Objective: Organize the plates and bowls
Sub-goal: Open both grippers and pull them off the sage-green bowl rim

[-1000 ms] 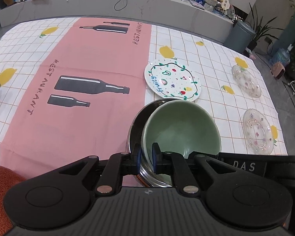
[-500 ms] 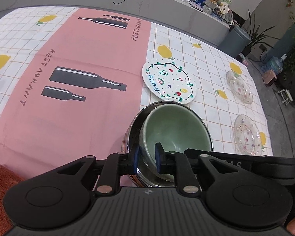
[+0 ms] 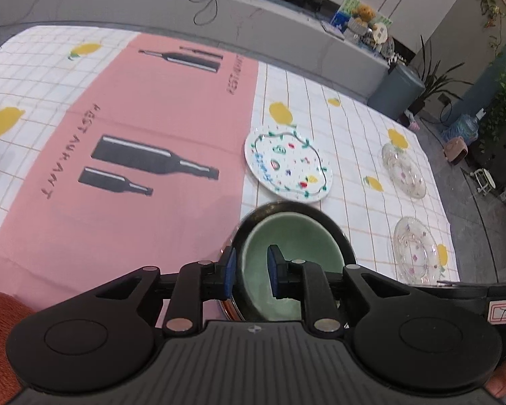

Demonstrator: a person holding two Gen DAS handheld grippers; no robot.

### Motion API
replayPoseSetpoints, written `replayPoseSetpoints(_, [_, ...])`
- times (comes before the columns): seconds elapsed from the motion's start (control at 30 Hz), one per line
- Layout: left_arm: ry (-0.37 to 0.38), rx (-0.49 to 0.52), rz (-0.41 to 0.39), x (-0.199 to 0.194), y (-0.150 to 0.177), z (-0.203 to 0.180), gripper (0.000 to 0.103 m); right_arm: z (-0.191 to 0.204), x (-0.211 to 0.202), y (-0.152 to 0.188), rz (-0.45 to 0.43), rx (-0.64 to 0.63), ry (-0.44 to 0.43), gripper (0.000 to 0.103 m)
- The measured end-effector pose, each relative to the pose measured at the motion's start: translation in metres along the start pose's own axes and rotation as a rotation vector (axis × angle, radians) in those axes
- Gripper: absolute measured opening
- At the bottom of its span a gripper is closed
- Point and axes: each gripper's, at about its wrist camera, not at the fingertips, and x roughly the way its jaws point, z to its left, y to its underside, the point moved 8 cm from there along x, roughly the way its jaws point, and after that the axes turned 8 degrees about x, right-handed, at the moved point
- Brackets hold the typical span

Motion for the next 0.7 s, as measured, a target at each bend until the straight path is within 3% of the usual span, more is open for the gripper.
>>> replayPoseSetpoints(0.23, [0.008, -0.008, -0.012, -0.002, -0.002, 0.002, 0.022, -0.003, -0.009, -0.003, -0.019, 0.03, -0.025, 0.018])
replayPoseSetpoints(0.37, [0.038, 0.031, -0.078, -0.012, -0.005, -0.01, 0.022, -0.008, -0.024, -0.007, -0.065, 0.047, -0.05, 0.023])
replayPoseSetpoints(0.53, [0.127, 0.096, -0.17, -0.024, -0.01, -0.04, 0.028, -0.018, -0.052, -0.012, -0.173, 0.067, -0.128, 0.041])
replayPoseSetpoints(0.7, [0.23, 0.108, -0.224, -0.021, -0.008, -0.076, 0.031, -0.058, -0.074, -0.019, -0.303, 0.14, -0.14, 0.046])
